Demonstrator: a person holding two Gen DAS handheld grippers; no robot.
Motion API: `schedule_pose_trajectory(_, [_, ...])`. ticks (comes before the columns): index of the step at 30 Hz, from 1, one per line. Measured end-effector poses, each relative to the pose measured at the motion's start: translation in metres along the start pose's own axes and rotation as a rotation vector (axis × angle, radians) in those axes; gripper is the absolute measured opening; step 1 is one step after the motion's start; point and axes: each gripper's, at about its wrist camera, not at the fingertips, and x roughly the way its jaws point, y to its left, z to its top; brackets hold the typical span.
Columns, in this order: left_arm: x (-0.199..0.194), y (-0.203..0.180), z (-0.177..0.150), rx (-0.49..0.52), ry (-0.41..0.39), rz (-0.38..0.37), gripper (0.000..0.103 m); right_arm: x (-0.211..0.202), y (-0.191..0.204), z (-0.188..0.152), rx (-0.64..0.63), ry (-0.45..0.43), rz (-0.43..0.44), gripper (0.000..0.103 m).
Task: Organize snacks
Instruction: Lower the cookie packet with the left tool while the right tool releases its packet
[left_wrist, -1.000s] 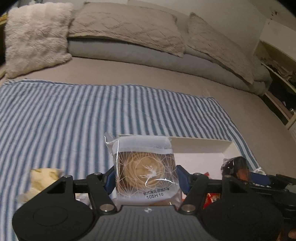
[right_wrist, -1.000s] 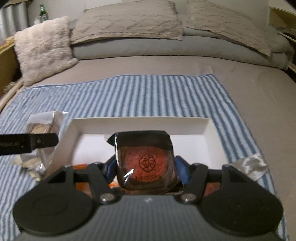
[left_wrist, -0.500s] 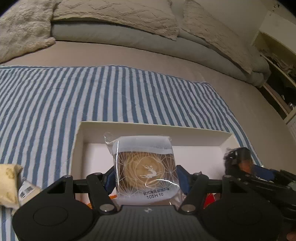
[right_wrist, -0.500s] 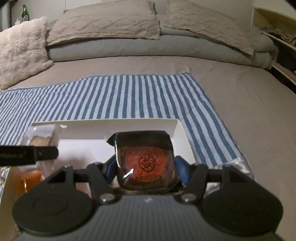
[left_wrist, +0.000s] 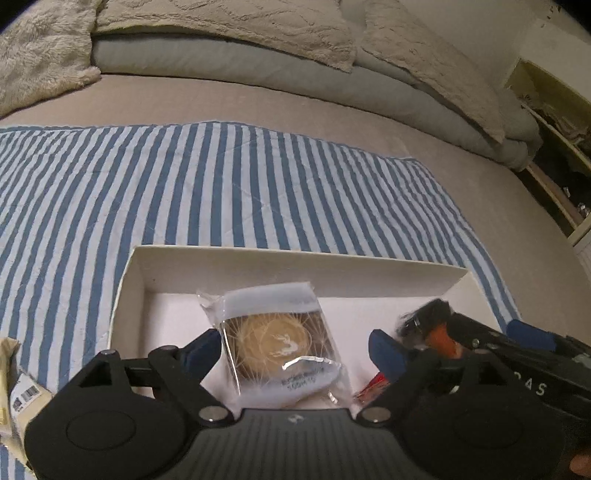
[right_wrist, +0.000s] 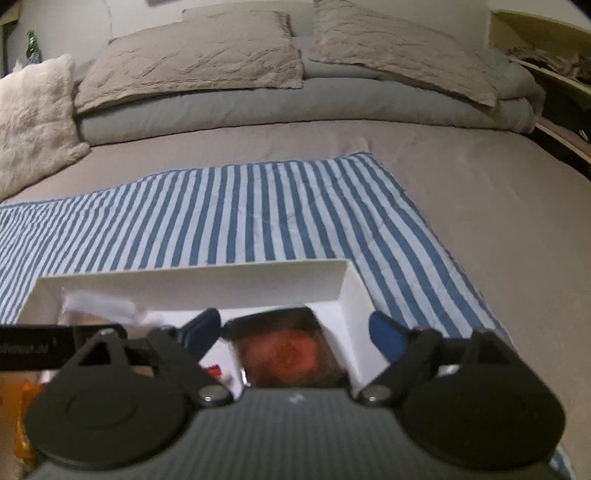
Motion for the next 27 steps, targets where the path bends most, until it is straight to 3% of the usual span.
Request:
schedule_pose_trajectory(6, [-0.009,-0.002,-0.004,0.043,0.019,0.030,0.087,0.002,-0.007,-0.003,0.000,0.075,0.009,0.091])
schedule_pose_trajectory(27, [-0.069,-0.007,-0.017,0.084,-0.021,0.048,0.092,-0.054,-0.001,-0.009,-0.011,0.079,0.047,0.091])
